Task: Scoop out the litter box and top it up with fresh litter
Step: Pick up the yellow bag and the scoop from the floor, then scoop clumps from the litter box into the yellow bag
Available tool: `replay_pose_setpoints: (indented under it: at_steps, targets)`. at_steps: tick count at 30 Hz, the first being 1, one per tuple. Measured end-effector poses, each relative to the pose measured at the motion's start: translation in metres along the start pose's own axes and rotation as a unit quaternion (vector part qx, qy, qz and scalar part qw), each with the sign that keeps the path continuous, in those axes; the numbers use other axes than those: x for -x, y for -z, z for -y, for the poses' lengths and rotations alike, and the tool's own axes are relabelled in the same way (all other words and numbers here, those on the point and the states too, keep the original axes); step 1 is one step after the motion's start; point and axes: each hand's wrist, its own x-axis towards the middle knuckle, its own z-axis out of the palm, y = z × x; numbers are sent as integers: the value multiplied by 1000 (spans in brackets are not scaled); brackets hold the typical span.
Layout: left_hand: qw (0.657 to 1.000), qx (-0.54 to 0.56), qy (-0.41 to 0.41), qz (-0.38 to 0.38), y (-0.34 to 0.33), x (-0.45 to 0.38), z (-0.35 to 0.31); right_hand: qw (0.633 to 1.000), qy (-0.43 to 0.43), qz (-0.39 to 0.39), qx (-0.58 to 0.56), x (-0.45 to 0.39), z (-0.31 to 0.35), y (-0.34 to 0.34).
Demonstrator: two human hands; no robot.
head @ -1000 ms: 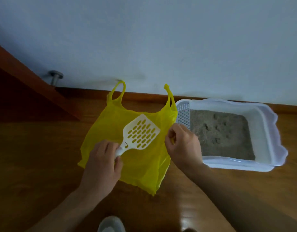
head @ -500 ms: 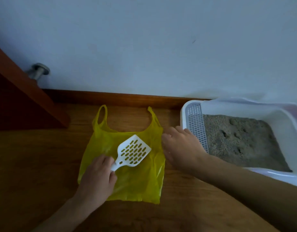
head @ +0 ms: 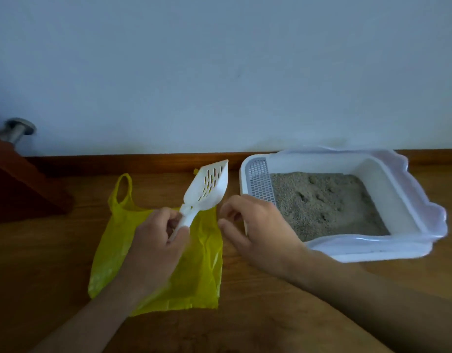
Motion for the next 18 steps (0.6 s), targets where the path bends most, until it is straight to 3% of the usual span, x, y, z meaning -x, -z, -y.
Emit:
replay_pose_setpoints:
  at_steps: [10, 18]
  targets:
    - [990, 42, -129, -30, -51, -10, -96, 973, -111, -155, -129, 27, -6, 52]
    - [986, 77, -144, 16, -98, -4, -137, 891, -208, -247, -319, 48, -44, 70]
